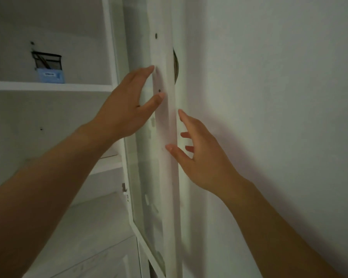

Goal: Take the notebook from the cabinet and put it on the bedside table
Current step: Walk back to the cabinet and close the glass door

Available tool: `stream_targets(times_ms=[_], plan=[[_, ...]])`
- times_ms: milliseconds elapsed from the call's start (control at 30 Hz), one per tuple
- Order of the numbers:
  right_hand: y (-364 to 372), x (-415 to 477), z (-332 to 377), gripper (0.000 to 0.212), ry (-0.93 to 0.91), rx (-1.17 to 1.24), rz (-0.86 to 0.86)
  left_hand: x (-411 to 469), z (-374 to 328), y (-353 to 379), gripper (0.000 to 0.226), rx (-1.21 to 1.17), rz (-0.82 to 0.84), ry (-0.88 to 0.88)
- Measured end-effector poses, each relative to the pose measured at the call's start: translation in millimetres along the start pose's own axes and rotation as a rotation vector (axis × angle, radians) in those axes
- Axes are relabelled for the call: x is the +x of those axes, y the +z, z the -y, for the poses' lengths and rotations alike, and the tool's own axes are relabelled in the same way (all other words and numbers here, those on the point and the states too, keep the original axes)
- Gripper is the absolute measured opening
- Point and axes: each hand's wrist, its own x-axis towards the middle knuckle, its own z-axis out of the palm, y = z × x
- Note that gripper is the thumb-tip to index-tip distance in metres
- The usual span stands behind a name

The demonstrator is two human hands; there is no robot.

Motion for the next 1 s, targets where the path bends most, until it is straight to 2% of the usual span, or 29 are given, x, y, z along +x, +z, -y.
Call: stream_targets(times_ms=[233, 400, 533, 733, 1000], plan=[[5.5, 12.7, -4.1, 0.068, -0.015, 0.065, -0.017, 26.3, -5.7, -0.2, 0.068, -0.006, -0.043, 0.027], [10.7, 13.1, -1.8, 0.067, -0.051, 0.080, 0.009, 33.9, -8.5, 1.7, 0.076, -0.125, -0.058, 0.084], [12.6, 12.3, -1.8, 0.069, -0.061, 0.103, 0.018, 34.6, -11.9, 5.8, 0.078, -0.163, -0.045, 0.061], [18.6, 4.5, -5.6, 0.065, -0.007, 0.225, 0.040, 30.9, -13.6, 6.9, 0.074, -0.197, -0.015, 0.056], [27.4, 1.4, 1.1, 0.061, 0.037, 0.232, 0.061, 24.9, -9.3, -2.8, 0.080, -0.222, 0.018, 0.039]])
